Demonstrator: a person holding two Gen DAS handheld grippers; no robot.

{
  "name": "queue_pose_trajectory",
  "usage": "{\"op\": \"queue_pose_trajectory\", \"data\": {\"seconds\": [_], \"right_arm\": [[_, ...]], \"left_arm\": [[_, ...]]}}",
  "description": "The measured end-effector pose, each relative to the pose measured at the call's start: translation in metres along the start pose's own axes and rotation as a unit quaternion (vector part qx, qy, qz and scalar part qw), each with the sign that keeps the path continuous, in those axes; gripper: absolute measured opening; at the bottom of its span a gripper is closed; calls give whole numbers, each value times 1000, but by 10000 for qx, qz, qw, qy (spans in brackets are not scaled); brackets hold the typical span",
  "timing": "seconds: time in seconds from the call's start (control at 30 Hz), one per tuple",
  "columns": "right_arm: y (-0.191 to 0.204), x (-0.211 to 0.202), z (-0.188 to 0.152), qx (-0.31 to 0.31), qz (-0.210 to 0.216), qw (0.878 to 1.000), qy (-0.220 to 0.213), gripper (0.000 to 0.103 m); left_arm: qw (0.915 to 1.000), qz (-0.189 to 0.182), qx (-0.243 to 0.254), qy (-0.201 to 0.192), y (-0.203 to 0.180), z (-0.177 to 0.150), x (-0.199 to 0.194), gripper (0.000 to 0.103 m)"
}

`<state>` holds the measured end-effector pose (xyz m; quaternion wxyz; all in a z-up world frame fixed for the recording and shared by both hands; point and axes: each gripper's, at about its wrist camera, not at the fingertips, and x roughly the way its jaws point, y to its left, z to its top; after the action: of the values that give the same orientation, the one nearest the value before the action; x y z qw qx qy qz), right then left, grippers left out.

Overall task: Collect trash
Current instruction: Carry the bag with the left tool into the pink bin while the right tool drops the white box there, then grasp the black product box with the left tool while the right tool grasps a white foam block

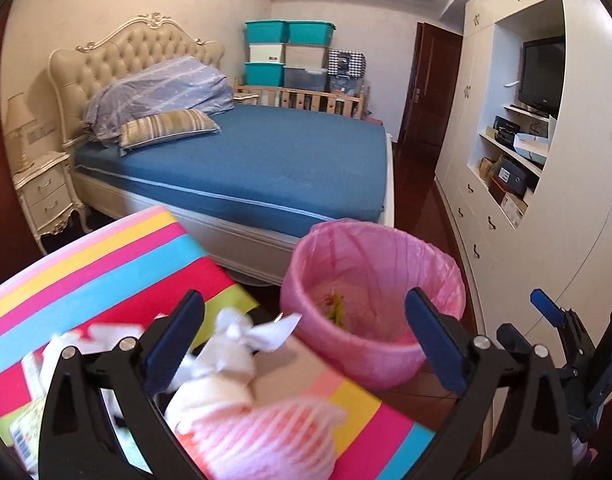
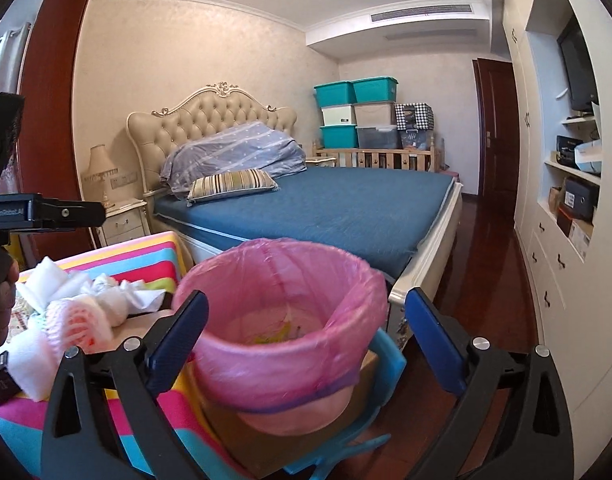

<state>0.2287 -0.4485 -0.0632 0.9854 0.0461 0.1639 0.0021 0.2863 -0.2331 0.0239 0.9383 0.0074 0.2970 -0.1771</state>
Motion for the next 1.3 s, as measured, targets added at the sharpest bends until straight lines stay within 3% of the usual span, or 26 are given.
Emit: {"op": "queue_pose_trajectory", "data": {"seconds": [0.37,0.73,1.3], "right_arm": [[53,-28,-27,-258,451,9980,356,93],[94,-33,-41,-379,976,9925,633,93],[170,-54,-54,-1013,1695,9766,850,93]], "left_arm": [[9984,479,176,-231,37,-63,-83,97],[9941,1070,-95,-162,97,-135,-156,98],[9898,1208,-89,754,111,-205,-144,98]]}}
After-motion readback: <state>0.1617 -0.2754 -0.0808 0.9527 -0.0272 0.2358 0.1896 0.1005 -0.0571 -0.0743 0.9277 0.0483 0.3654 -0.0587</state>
